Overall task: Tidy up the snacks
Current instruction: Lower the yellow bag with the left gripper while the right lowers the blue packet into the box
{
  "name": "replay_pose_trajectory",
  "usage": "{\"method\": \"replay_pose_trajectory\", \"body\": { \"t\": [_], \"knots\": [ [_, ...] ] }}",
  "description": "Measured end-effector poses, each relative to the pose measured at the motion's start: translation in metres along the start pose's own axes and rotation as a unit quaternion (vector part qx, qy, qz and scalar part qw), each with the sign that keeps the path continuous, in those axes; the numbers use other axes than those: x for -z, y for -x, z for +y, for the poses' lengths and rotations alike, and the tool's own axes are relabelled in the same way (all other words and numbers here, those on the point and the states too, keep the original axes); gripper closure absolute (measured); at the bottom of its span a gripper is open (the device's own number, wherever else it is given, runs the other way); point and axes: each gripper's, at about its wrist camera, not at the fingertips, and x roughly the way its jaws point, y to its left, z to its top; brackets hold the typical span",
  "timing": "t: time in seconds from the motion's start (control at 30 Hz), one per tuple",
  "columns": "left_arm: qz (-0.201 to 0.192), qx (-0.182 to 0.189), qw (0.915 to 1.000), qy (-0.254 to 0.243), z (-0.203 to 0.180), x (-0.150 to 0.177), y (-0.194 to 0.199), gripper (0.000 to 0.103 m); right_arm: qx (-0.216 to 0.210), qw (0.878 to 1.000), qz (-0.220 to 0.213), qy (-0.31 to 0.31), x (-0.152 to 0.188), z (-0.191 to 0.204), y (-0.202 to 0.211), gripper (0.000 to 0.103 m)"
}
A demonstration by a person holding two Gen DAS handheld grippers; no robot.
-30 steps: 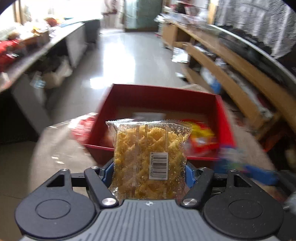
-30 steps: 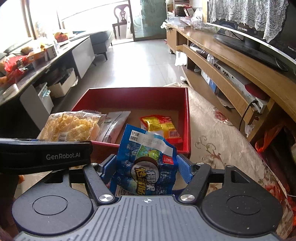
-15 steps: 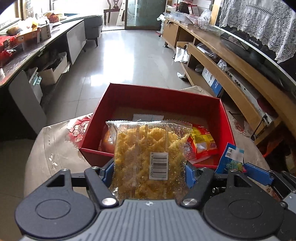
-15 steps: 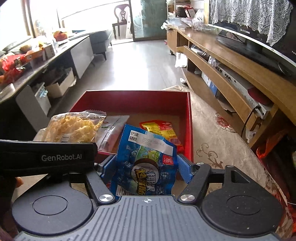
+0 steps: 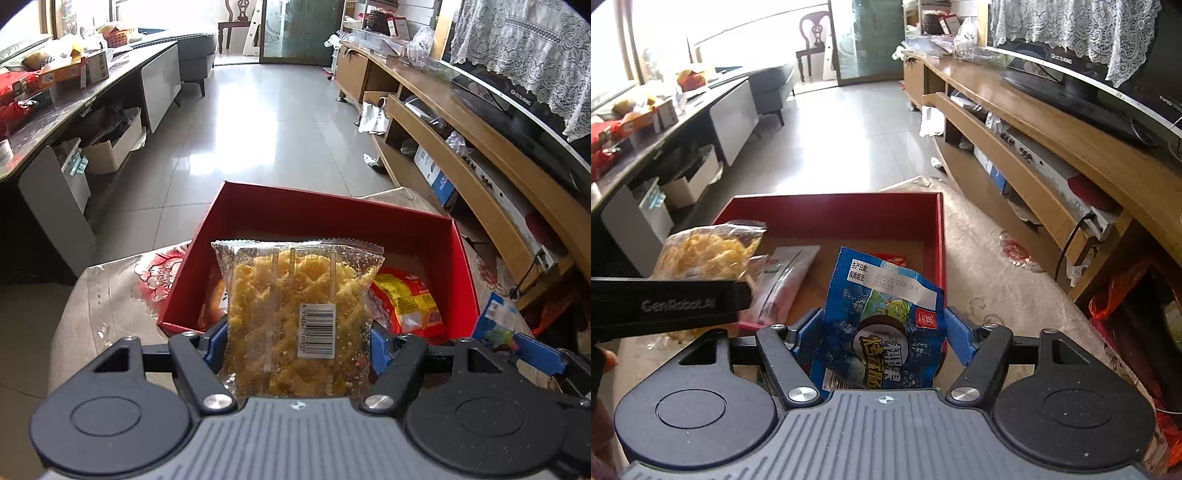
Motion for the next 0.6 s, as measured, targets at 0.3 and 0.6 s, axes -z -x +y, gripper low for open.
{"method": "replay_pose_trajectory", "body": {
  "t": [0.3,0.6],
  "knots": [
    [-0.003,-0.007,1.0,0.007,0.001,-0.015,-0.012,0.035,0.007,1.0,-0.005,-0.012,-0.016,-0.008,-0.015,0.027],
    [0.0,-0.019,0.9998,0.007,0.0,-0.025,-0.029,0.035,0.004,1.0,-0.006,-0.025,-0.032,-0.015,-0.033,0.027]
  ]
}}
